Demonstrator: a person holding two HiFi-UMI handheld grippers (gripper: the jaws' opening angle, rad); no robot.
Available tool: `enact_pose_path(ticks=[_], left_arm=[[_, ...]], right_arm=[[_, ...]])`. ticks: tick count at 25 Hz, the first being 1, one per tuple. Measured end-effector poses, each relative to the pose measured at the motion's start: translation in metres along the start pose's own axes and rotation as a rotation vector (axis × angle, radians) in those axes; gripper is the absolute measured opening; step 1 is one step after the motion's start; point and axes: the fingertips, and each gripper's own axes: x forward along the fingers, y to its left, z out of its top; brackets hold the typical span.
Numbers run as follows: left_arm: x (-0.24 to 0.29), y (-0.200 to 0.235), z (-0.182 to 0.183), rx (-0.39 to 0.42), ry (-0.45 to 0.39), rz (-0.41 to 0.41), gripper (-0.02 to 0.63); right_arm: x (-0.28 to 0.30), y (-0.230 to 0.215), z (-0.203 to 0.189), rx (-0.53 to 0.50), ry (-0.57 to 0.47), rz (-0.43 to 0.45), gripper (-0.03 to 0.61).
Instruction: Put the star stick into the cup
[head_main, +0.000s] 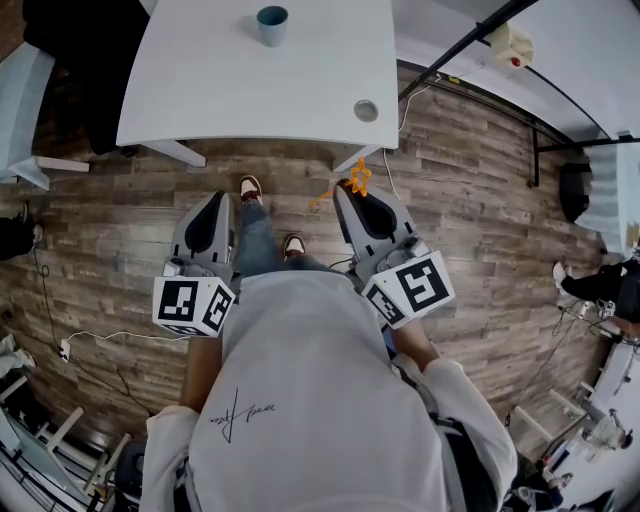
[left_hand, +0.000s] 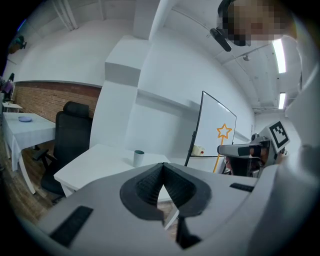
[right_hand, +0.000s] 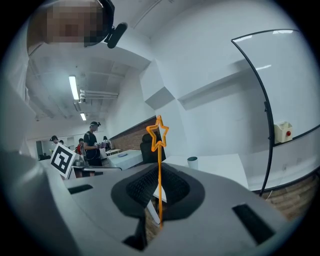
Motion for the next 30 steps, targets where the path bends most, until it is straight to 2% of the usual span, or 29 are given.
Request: enact_pose_path(ticks=[10,19,30], left_arm=[[0.044,0.047,0.024,-0.022,0.0,0.0,0.006],[0.091,0.087,0.055,-0.022,0.0,-0.053,0.006],[0.137,0.15,0.088,-0.032,-0.024,-0.121,0.006]], right_arm=[[0.068,-0.014,0.013,-0.003,0.019,0.012,0.02],[0.127,-0.03,0.034,-0.002,0.025,-0.03,0.02],[0.203,-0.035,0.059,-0.056,0.023,-0.092,0.02]])
